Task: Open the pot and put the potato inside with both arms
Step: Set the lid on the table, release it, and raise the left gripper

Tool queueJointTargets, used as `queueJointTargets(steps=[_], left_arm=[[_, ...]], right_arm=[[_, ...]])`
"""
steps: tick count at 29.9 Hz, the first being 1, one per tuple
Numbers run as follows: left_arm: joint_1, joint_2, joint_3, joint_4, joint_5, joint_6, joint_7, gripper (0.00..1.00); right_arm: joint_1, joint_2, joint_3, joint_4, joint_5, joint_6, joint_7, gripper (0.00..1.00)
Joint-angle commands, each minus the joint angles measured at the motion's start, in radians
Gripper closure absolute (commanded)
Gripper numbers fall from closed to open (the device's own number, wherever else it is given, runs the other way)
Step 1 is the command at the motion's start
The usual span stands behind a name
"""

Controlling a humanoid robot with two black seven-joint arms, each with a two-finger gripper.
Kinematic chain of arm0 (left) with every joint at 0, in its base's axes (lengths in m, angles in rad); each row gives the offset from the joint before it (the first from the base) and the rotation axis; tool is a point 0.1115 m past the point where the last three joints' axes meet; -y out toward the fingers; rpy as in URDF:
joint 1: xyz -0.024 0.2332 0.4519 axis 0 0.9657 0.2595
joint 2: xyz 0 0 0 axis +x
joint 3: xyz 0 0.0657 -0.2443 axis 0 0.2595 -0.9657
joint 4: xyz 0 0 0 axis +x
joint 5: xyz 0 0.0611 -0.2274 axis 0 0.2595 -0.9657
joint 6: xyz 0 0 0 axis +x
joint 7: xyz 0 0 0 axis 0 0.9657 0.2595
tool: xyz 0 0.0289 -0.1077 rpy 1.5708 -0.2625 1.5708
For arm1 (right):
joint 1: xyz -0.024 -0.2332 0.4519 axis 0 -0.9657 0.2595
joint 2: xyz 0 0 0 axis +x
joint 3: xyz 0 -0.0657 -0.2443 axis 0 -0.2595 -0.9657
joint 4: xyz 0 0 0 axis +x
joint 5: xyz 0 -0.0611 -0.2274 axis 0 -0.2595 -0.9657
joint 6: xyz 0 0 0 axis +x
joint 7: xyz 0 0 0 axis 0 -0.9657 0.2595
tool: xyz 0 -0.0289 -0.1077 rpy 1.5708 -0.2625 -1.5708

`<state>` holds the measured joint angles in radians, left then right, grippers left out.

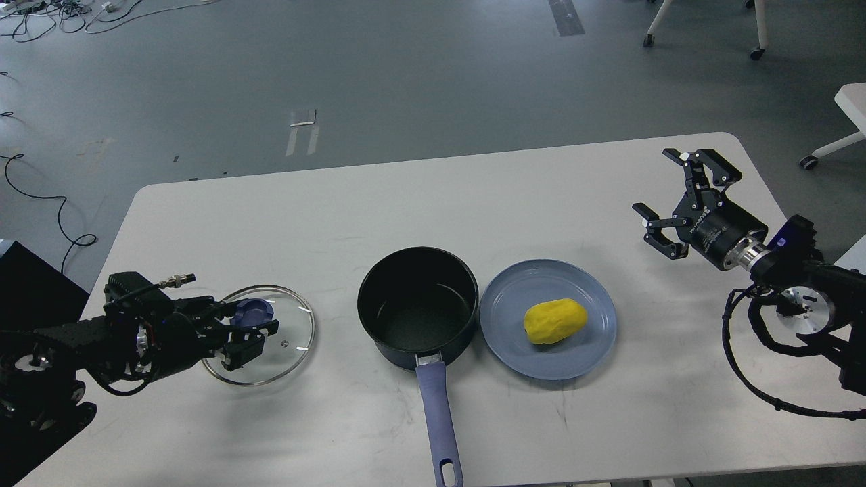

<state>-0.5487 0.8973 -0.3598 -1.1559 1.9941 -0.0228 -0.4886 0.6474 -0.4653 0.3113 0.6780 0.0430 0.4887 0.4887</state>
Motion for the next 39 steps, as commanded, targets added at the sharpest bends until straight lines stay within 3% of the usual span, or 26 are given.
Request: queueJointTargets(steps=[1, 8, 17, 21, 27, 29, 32, 34, 36, 39], left_arm=[[0.003, -0.003, 0.001, 0.004, -0.001, 0.0, 0.0, 0.43], [0.006, -0.005, 0.001, 0.008, -0.001, 0.0, 0.0, 0.28], [0.01, -0.003, 0.001, 0.008, -0.001, 0.0, 0.0, 0.2], [0.009, 0.003, -0.002, 0.007, -0.018, 0.0, 0.0, 0.04], [-0.052, 0.055, -0.014, -0.051, -0.285, -0.019, 0.0, 0.02], [-0.117, 0.075, -0.008, -0.082, -0.394, -0.061, 0.0, 0.02], [-0.19, 0.08, -0.014, -0.094, -0.581, -0.184, 0.0, 0.02], [-0.262, 0.08, -0.016, -0.093, -0.83, -0.313, 0.0, 0.02], [-0.298, 0.075, -0.018, -0.084, -1.032, -0.377, 0.0, 0.02], [-0.309, 0.071, -0.018, -0.08, -1.293, -0.401, 0.0, 0.02]], right_arm=[[-0.002, -0.001, 0.0, 0.002, 0.0, 0.0, 0.0, 0.0], [0.0, -0.001, 0.0, 0.002, 0.0, 0.0, 0.0, 0.0], [-0.002, -0.001, 0.0, 0.002, 0.0, 0.0, 0.0, 0.0], [0.0, -0.001, 0.0, 0.002, 0.0, 0.0, 0.0, 0.0], [0.009, -0.024, 0.0, 0.021, -0.018, 0.0, 0.0, 0.0], [0.018, -0.044, -0.001, 0.044, -0.069, 0.0, 0.0, 0.0], [0.049, -0.084, -0.001, 0.095, -0.185, 0.0, 0.0, 0.0], [0.104, -0.127, -0.005, 0.146, -0.321, 0.0, 0.0, 0.0], [0.162, -0.162, -0.037, 0.182, -0.429, 0.0, 0.0, 0.0], [0.288, -0.203, -0.134, 0.218, -0.553, 0.0, 0.0, 0.0]])
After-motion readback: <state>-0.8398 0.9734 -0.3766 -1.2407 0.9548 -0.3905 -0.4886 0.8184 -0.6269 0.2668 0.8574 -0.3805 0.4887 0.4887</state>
